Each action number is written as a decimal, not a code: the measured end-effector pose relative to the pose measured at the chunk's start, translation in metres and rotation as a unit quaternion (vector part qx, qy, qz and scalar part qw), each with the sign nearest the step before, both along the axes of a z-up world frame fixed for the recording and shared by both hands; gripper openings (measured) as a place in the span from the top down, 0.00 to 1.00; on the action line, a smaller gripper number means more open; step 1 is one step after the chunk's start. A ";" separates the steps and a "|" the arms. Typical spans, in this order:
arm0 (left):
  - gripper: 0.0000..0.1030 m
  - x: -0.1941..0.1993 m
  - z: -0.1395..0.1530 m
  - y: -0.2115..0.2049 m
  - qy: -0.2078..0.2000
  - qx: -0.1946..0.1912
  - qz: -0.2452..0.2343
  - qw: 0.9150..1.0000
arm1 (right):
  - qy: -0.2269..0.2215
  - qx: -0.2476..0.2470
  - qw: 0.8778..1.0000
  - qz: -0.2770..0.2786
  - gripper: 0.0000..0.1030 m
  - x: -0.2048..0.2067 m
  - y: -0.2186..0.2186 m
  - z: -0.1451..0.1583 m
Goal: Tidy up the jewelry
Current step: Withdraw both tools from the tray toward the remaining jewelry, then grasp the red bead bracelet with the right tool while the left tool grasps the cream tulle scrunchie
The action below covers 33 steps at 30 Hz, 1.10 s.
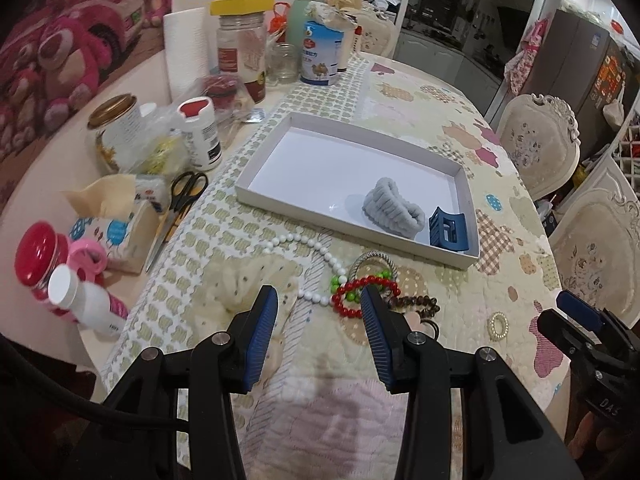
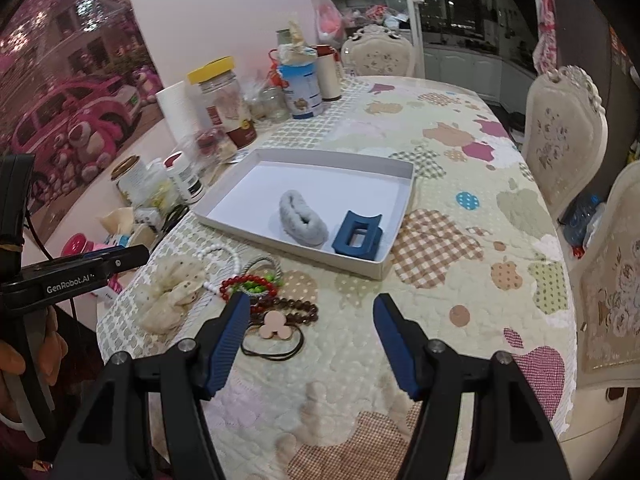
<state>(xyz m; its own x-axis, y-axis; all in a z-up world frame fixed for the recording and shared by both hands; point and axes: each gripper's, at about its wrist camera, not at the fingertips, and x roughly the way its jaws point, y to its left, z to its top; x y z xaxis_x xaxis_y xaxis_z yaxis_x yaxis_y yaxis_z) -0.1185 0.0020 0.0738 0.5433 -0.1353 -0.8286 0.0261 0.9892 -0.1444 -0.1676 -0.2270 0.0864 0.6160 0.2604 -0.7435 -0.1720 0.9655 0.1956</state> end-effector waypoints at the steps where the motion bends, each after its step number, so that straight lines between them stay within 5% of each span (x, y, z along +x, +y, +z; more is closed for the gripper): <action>1: 0.59 -0.002 0.000 0.004 0.002 -0.005 0.003 1.000 | -0.001 -0.001 1.000 0.003 0.34 -0.002 0.002 0.000; 19: 0.54 -0.017 -0.043 0.092 0.072 -0.114 0.088 0.987 | 0.023 0.001 0.998 0.054 0.34 0.001 0.031 -0.024; 26: 0.53 0.003 -0.065 0.087 0.090 -0.103 0.081 0.987 | 0.028 -0.008 0.996 0.086 0.35 0.028 0.055 -0.046; 30: 0.53 0.018 -0.080 0.088 0.101 -0.086 0.082 0.988 | 0.038 -0.027 0.993 0.105 0.52 0.053 0.071 -0.062; 33: 0.53 0.027 -0.089 0.088 0.109 -0.072 0.079 0.988 | 0.053 -0.036 0.991 0.117 0.54 0.071 0.081 -0.075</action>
<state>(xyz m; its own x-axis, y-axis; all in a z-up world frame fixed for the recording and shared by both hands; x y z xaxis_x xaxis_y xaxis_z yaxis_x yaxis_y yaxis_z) -0.0916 0.0903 -0.0150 0.3782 -0.1879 -0.9065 -0.1732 0.9475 -0.2687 -0.0968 -0.1463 0.0110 0.4630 0.3310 -0.8222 -0.3750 0.9137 0.1566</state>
